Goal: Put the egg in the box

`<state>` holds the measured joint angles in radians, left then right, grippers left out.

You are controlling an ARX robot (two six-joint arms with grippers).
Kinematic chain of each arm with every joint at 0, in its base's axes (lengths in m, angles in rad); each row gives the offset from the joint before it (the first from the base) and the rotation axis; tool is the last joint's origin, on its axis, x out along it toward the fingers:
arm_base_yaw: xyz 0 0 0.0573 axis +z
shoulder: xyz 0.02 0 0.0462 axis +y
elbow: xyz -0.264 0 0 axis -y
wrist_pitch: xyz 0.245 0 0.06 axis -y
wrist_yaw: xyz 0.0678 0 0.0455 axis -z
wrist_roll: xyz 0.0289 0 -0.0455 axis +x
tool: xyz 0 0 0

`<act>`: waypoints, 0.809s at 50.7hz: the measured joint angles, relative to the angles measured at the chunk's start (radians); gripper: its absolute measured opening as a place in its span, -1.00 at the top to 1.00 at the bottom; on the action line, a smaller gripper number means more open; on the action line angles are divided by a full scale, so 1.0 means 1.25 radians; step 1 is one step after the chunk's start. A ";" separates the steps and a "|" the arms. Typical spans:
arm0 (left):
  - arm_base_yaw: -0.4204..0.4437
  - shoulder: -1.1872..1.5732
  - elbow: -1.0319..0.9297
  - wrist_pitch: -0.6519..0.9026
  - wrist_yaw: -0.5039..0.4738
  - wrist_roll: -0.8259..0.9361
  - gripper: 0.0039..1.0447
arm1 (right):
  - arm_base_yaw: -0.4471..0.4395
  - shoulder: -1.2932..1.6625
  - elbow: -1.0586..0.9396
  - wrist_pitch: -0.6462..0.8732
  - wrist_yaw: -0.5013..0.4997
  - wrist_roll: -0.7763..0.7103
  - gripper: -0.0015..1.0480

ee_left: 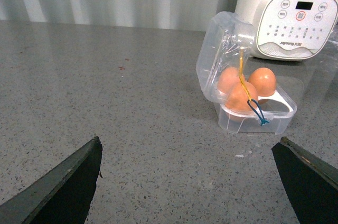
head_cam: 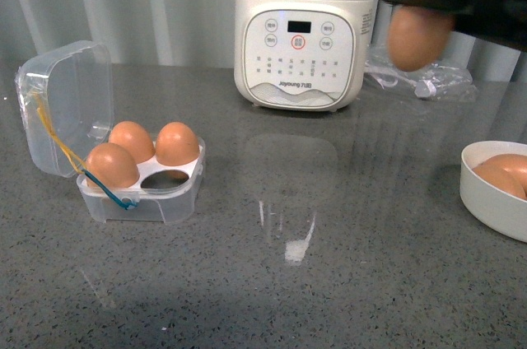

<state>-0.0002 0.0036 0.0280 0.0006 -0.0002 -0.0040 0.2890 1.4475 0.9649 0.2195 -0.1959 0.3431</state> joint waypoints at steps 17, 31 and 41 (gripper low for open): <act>0.000 0.000 0.000 0.000 0.000 0.000 -0.88 | 0.211 0.264 0.229 -0.065 -0.013 0.046 0.28; 0.000 0.000 0.000 0.000 0.000 0.000 -0.88 | 0.271 0.334 0.308 -0.092 -0.018 0.027 0.28; 0.000 0.000 0.000 0.000 0.000 0.000 -0.88 | 0.272 0.354 0.316 -0.100 -0.019 0.023 0.28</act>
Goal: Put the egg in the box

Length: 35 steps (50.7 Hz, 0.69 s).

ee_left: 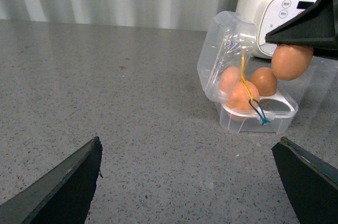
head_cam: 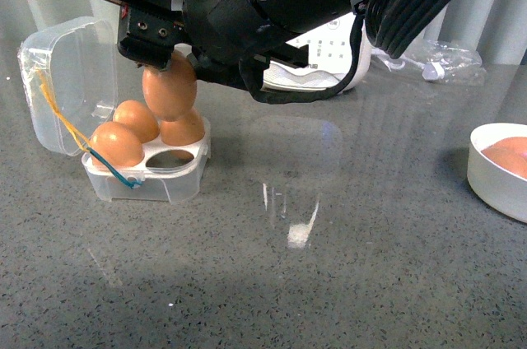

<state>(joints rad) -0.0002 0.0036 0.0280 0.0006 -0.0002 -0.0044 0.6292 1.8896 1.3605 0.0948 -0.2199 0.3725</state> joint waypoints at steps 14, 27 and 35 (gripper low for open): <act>0.000 0.000 0.000 0.000 0.000 0.000 -0.88 | 0.009 0.002 0.000 -0.002 0.002 -0.002 0.29; 0.000 0.000 0.000 0.000 0.000 0.000 -0.88 | 0.009 0.005 0.000 0.003 0.000 -0.003 0.29; 0.000 0.000 0.000 0.000 0.000 0.000 -0.88 | 0.012 0.016 0.000 0.003 0.001 -0.003 0.30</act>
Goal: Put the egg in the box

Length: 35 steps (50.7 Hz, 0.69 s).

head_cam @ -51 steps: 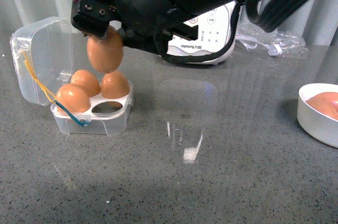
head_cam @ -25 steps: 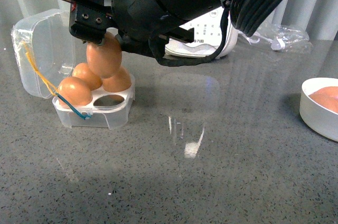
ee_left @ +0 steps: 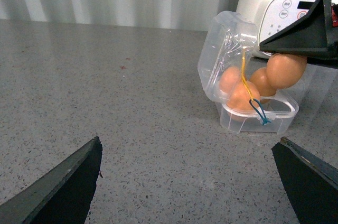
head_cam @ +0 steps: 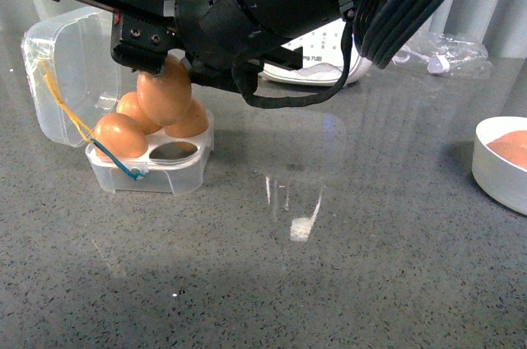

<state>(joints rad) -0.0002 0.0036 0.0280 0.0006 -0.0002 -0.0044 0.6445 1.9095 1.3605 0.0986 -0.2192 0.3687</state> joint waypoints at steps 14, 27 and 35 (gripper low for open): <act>0.000 0.000 0.000 0.000 0.000 0.000 -0.88 | 0.008 0.008 0.000 -0.001 0.004 0.000 0.58; 0.000 0.000 0.000 0.000 0.000 0.000 -0.88 | 0.006 0.007 -0.002 0.008 0.009 0.001 0.50; 0.000 0.000 0.000 0.000 0.000 0.000 -0.88 | -0.016 -0.054 -0.064 0.050 0.003 0.013 -0.11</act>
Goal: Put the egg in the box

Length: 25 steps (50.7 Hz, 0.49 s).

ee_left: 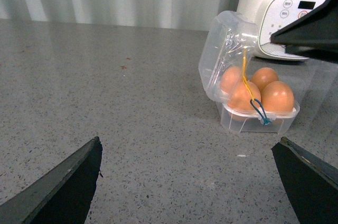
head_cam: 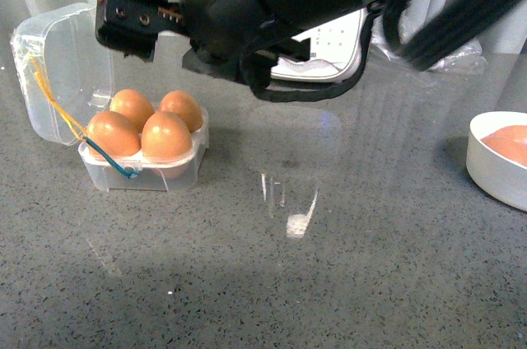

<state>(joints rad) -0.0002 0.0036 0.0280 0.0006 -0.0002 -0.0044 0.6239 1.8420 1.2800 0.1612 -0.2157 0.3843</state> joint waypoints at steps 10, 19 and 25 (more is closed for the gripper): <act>0.000 0.000 0.000 0.000 0.000 0.000 -0.88 | -0.074 -0.208 -0.149 0.037 0.053 0.014 -0.85; 0.000 0.000 0.000 0.000 0.000 0.000 -0.88 | -0.130 -0.320 -0.244 -0.003 0.150 0.018 -0.87; 0.000 0.000 0.000 0.000 0.000 0.000 -0.88 | -0.129 -0.320 -0.249 -0.002 0.154 0.015 -0.86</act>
<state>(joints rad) -0.0002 0.0040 0.0280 0.0006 -0.0002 -0.0044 0.4622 1.4425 0.9688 0.1593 -0.0227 0.4026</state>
